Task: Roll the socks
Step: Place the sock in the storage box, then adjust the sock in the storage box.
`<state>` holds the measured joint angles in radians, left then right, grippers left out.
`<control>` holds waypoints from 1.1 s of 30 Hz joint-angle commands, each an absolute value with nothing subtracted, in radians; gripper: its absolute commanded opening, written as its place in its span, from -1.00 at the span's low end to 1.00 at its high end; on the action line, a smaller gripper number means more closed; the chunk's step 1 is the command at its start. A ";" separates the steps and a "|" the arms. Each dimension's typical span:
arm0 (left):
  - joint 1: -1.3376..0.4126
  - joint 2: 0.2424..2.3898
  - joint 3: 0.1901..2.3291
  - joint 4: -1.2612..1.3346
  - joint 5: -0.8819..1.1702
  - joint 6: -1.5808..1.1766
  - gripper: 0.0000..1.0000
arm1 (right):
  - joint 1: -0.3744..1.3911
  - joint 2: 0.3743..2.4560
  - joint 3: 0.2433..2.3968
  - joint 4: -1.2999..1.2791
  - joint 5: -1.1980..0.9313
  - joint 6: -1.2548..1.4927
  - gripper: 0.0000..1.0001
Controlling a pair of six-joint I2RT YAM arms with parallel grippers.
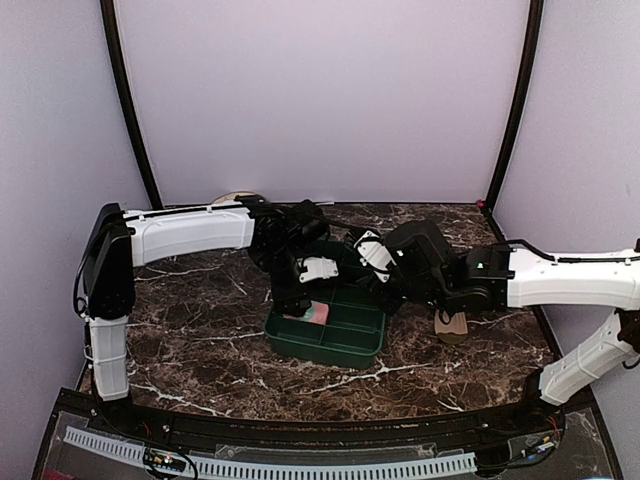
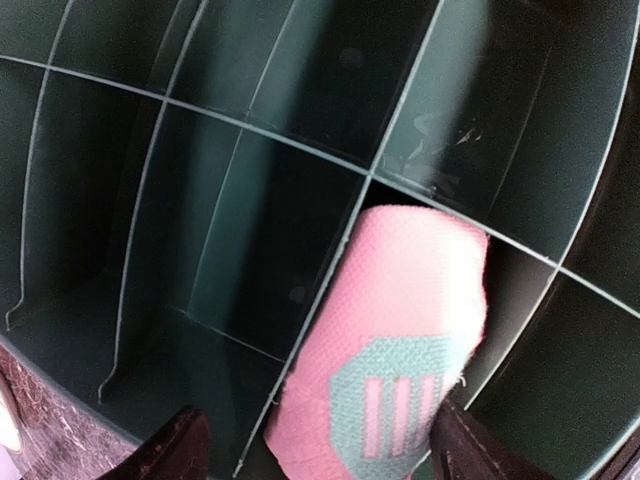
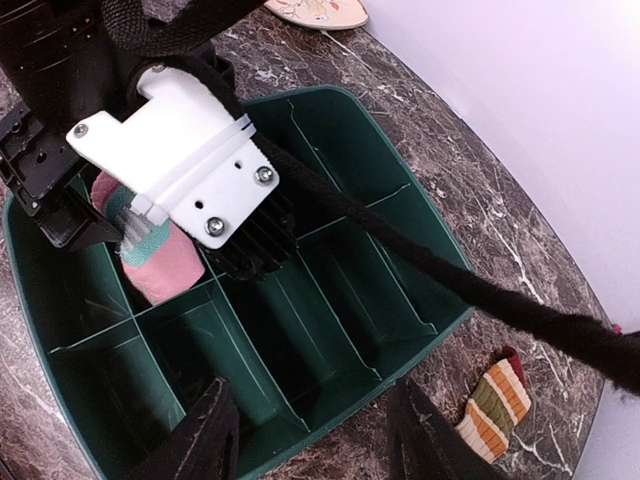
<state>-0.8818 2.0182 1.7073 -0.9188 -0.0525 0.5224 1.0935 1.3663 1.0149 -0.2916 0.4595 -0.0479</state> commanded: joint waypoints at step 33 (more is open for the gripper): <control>-0.753 1.644 1.405 -0.702 -0.170 -0.007 -0.09 | 1.080 1.807 1.366 -0.182 0.075 -0.022 -1.00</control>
<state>-0.7494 1.6962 1.4731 -0.7506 -0.1646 0.1150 1.0836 1.7523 1.3033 -0.2024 0.1852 -0.0498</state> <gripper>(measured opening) 0.484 0.005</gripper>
